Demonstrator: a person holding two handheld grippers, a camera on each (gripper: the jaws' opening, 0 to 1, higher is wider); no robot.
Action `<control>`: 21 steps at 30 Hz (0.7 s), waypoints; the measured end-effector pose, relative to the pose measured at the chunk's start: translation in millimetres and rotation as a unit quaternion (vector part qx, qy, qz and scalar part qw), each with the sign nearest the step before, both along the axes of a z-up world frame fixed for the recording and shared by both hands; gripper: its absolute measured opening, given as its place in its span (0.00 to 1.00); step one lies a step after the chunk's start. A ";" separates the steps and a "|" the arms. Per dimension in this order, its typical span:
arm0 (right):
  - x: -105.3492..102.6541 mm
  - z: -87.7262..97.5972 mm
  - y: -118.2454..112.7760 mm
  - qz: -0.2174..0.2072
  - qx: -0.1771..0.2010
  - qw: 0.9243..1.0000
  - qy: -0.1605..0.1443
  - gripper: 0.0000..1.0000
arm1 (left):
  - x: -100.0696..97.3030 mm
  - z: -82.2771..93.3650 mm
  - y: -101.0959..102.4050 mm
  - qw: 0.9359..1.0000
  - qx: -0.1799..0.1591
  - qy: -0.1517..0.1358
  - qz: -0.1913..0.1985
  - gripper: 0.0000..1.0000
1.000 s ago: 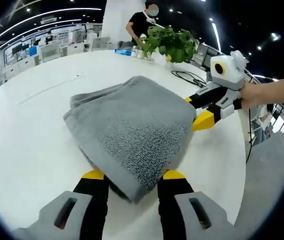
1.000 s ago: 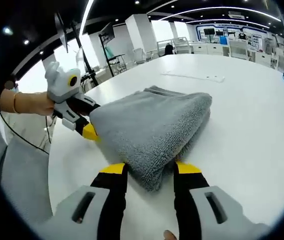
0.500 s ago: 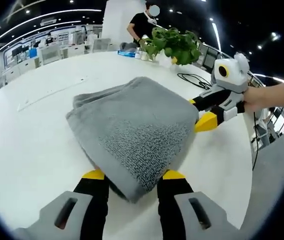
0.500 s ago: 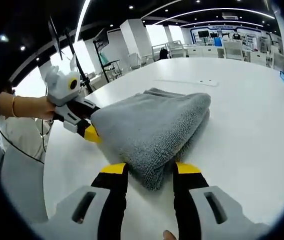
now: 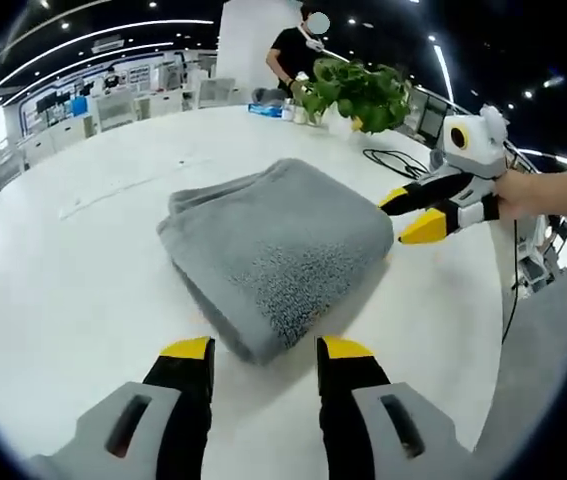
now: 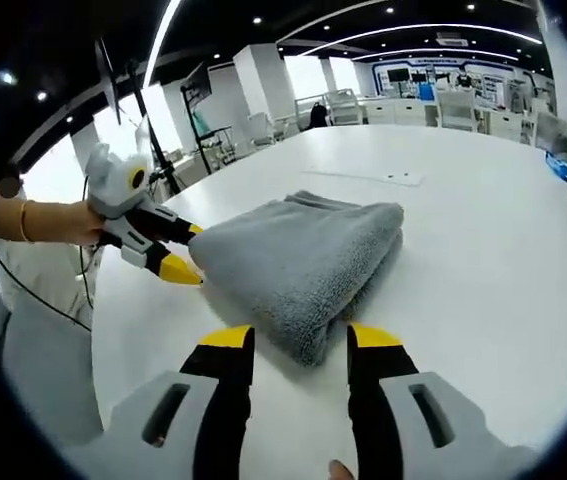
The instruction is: Fold the towel on the table until its edges align and the towel forms a compact rectangular stack.
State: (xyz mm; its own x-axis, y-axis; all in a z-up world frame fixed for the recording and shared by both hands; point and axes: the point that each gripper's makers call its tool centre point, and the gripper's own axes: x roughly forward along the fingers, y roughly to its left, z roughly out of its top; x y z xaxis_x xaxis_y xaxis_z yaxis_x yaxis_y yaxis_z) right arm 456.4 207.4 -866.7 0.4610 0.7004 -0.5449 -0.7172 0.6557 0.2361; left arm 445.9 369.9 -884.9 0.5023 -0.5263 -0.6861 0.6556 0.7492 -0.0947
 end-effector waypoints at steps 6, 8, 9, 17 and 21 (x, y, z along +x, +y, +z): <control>-21.9 6.9 -17.4 -0.006 -0.015 1.000 -0.008 0.44 | -10.4 17.7 11.0 0.999 -0.015 -0.032 0.024 0.48; -25.3 9.0 -23.7 -0.015 -0.018 1.000 -0.009 0.45 | -16.9 22.8 11.8 0.999 -0.019 -0.039 0.027 0.51; -28.6 12.8 -26.5 -0.023 -0.017 1.000 -0.009 0.46 | -19.7 25.1 11.9 0.999 -0.020 -0.041 0.028 0.52; -50.1 43.0 -29.5 -0.037 -0.005 0.999 -0.034 0.50 | -44.3 50.3 12.2 0.995 -0.039 -0.076 0.043 0.64; -63.7 52.0 -31.5 -0.050 -0.012 0.998 -0.036 0.55 | -59.2 69.0 12.3 0.992 -0.049 -0.101 0.054 0.75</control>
State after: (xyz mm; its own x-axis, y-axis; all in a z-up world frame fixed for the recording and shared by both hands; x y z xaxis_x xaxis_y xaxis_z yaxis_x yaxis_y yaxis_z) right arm 392.7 175.9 -814.8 0.5671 0.6361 -0.5233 -0.6617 0.7302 0.1704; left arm 386.7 382.2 -815.9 0.6809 -0.5208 -0.5149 0.5852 0.8096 -0.0450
